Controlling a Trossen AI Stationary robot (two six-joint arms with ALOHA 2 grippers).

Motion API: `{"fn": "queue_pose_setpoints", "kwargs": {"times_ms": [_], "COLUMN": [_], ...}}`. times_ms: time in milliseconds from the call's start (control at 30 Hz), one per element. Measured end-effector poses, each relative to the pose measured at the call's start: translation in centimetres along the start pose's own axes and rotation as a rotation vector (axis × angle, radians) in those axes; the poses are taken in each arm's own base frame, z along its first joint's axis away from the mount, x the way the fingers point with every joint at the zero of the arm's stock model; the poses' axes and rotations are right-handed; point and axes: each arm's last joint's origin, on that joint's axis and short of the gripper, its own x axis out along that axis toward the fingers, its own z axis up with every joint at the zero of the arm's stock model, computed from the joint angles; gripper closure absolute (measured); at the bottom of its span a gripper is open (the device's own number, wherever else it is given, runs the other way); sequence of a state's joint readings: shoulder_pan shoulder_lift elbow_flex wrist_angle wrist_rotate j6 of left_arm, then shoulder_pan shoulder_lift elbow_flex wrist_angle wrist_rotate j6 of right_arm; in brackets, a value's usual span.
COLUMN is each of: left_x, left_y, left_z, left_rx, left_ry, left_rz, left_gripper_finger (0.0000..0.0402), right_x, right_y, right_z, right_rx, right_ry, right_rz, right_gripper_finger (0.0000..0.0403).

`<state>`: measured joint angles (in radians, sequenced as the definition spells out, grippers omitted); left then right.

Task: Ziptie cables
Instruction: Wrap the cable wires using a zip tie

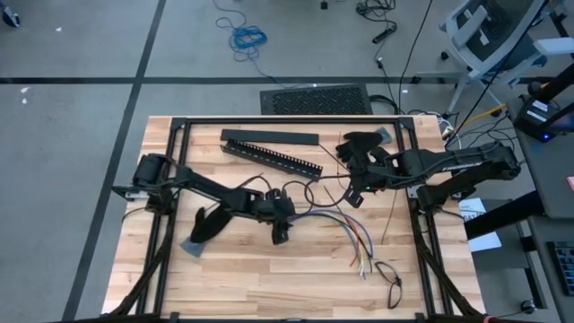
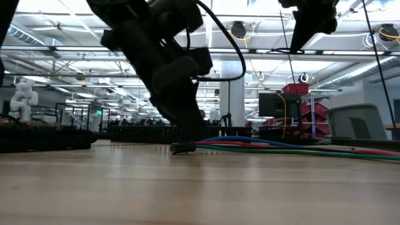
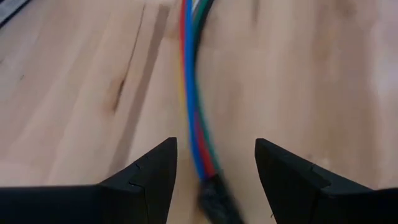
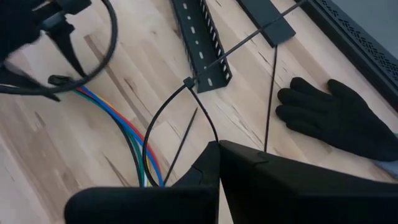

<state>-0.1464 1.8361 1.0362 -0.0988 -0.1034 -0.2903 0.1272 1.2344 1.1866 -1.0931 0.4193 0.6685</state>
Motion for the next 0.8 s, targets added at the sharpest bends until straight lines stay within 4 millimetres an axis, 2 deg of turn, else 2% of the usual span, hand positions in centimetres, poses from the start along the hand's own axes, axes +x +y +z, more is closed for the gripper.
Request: {"fn": "queue_pose_setpoints", "kwargs": {"times_ms": [233, 500, 800], "left_x": [0.2, 0.4, 0.4], "left_y": [0.9, 3.0, 2.2], "left_z": [0.4, 1.0, 1.2], "left_rx": [-0.009, -0.036, -0.044], "left_ry": [-0.005, -0.031, -0.036], "left_rz": [0.040, 0.087, 0.009], "left_gripper_finger": [0.0189, 0.0189, 0.0189], "right_x": [0.0, 0.0, 0.0], "right_y": [0.0, -0.1, -0.1], "right_z": [0.0, -0.1, -0.1], "right_rx": [-0.010, -0.018, -0.027], "right_ry": [0.005, 0.008, 0.014], "right_rz": [-0.003, -0.006, -0.014], "right_gripper_finger": [0.0403, 0.0403, 0.0403]}}
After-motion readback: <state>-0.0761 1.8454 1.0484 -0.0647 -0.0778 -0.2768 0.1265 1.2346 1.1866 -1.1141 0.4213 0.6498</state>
